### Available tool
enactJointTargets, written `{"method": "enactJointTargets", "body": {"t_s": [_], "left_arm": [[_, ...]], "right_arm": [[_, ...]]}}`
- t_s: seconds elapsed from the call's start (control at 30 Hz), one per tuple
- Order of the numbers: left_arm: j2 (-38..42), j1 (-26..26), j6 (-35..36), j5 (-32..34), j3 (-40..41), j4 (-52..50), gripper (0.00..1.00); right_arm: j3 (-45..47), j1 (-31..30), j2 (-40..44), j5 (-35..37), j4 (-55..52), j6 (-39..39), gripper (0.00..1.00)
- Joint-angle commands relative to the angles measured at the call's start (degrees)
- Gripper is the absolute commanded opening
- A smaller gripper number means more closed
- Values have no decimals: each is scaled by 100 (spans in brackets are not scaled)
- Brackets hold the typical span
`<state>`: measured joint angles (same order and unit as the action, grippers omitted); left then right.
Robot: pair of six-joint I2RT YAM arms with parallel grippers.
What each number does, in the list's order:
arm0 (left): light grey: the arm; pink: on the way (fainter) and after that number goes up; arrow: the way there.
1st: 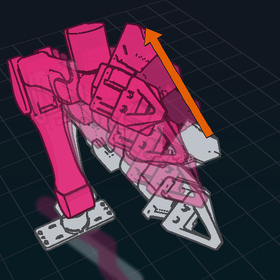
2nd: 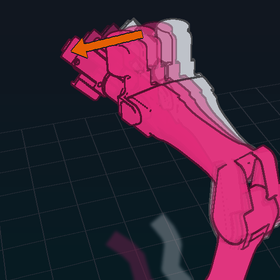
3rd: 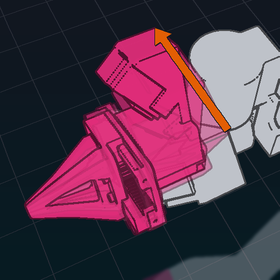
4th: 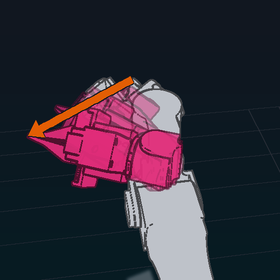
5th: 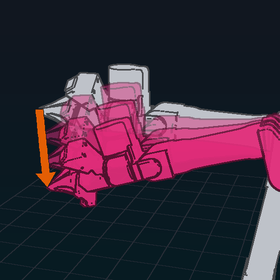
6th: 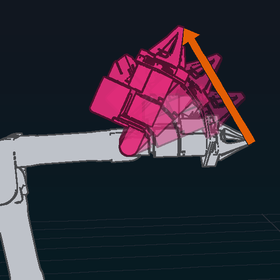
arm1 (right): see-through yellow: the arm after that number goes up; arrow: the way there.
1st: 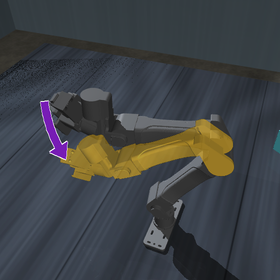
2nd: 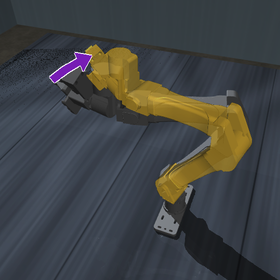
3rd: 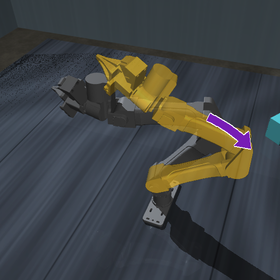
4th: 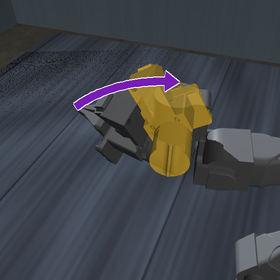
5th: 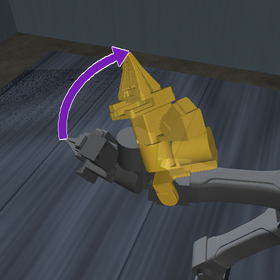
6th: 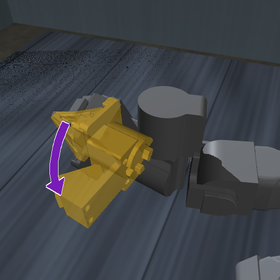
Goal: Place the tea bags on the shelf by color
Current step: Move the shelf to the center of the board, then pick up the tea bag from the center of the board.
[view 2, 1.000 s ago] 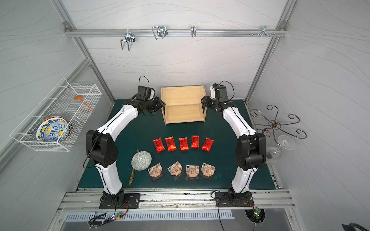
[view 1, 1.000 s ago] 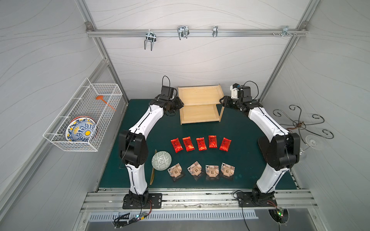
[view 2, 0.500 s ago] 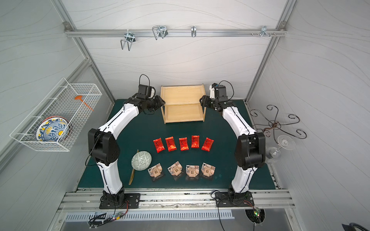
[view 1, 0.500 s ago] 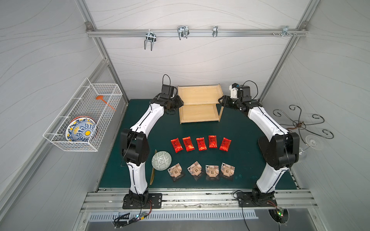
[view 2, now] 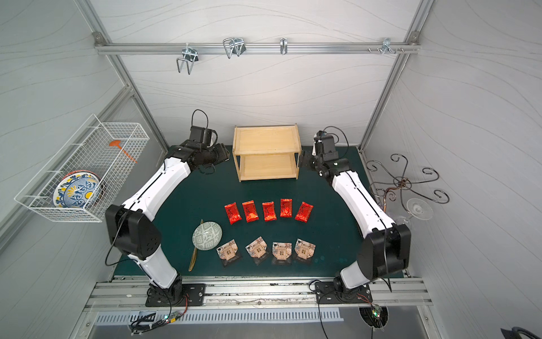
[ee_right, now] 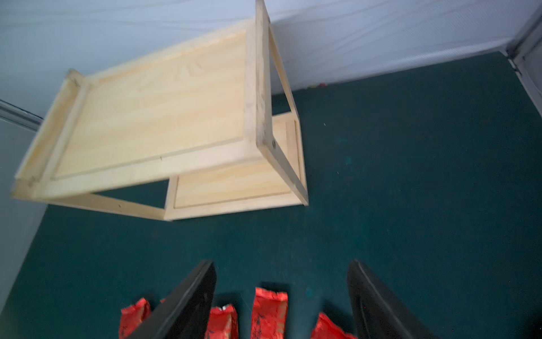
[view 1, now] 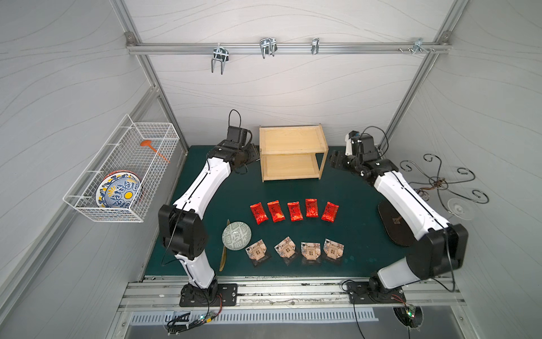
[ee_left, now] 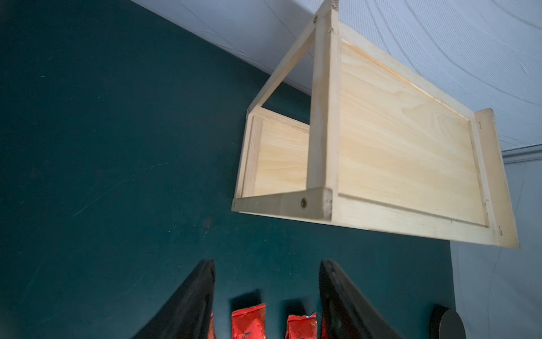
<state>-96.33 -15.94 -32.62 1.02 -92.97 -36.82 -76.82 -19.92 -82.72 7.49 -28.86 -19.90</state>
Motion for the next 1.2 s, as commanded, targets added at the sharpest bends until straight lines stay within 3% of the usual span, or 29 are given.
{"method": "enactJointTargets", "body": {"t_s": [0.0, 0.2, 0.43, 0.83, 1.0, 1.17], "left_arm": [[434, -158, 106, 401, 534, -22, 62], [1005, -400, 93, 490, 1239, -203, 61], [1458, -583, 115, 679, 1981, -150, 62], [1199, -627, 71, 702, 1794, -534, 72], [1126, -636, 94, 817, 1747, -625, 84], [1065, -629, 107, 842, 1729, -652, 86]], "right_arm": [[834, -143, 423, 709, -714, -65, 77], [2020, -322, 641, 289, -869, -666, 78], [2135, -571, 5, -185, -906, -1184, 79], [1853, -548, -821, -105, -730, -1256, 83], [1767, -512, -1133, -67, -546, -1228, 79], [1731, -513, -1432, -1, -425, -1207, 74]]}}
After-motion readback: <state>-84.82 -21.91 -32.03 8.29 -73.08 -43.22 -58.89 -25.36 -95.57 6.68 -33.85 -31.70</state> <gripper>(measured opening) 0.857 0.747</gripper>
